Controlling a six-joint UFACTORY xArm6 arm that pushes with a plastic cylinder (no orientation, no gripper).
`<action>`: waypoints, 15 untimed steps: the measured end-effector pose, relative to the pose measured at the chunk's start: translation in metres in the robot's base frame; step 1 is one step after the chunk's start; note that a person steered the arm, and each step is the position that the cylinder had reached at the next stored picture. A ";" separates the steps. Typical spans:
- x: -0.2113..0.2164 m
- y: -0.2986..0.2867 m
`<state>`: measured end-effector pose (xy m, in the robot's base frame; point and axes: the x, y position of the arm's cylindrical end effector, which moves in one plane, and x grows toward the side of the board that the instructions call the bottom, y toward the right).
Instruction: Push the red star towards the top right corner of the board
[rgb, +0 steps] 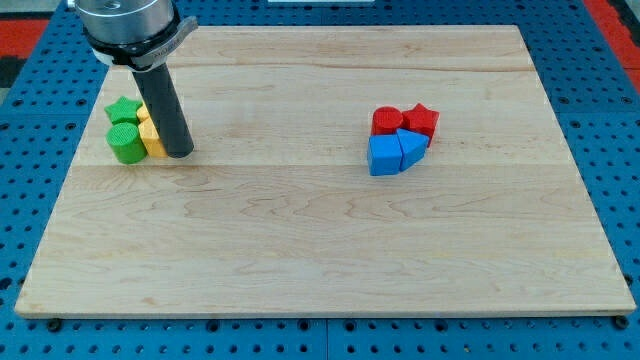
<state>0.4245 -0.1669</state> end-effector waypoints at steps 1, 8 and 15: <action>0.006 0.017; -0.009 0.324; -0.042 0.244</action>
<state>0.3827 0.0773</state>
